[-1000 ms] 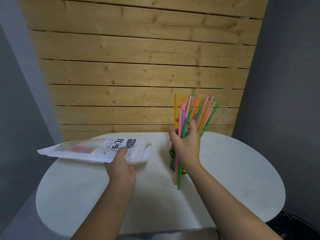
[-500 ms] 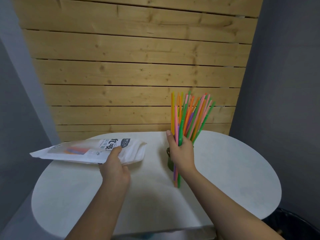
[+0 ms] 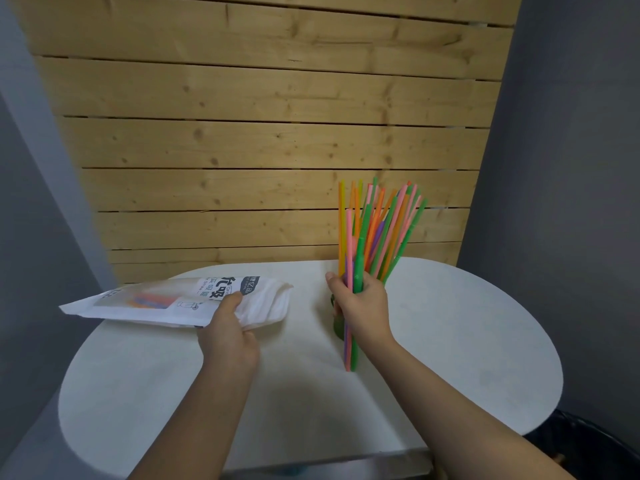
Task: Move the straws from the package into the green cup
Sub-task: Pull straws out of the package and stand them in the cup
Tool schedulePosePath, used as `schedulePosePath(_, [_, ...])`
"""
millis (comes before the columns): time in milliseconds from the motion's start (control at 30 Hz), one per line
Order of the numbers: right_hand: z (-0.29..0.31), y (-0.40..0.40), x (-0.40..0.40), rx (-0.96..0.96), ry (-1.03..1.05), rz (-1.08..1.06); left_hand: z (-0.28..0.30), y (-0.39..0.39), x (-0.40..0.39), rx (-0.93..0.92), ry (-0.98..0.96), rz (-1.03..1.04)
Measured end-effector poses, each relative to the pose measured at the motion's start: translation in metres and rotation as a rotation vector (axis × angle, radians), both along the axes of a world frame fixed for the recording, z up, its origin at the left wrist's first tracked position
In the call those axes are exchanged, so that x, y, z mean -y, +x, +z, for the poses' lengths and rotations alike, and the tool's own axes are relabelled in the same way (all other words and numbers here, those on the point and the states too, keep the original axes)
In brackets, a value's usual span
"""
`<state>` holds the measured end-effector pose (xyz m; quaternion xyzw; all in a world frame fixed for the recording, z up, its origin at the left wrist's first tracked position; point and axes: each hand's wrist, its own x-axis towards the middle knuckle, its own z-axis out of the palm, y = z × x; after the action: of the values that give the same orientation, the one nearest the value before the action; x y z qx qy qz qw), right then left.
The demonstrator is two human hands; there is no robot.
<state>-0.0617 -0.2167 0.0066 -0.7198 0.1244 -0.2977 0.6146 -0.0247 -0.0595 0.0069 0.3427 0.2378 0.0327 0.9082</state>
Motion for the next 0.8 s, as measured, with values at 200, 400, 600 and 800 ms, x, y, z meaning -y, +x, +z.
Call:
schedulePosePath(200, [0.003,0.000,-0.001,0.024,-0.010,0.004,0.000,0.001,0.001,-0.007,-0.007,0.001])
schedulePosePath(400, [0.003,0.004,-0.002,0.013,-0.005,-0.063,-0.001,0.001,0.001,0.006,-0.009,0.011])
schedulePosePath(600, [0.040,0.006,0.011,0.120,0.117,-0.090,-0.002,0.002,0.002,0.017,-0.004,0.004])
schedulePosePath(800, [0.077,0.006,0.028,0.259,0.347,-0.036,-0.001,0.000,0.004,-0.006,0.010,-0.009])
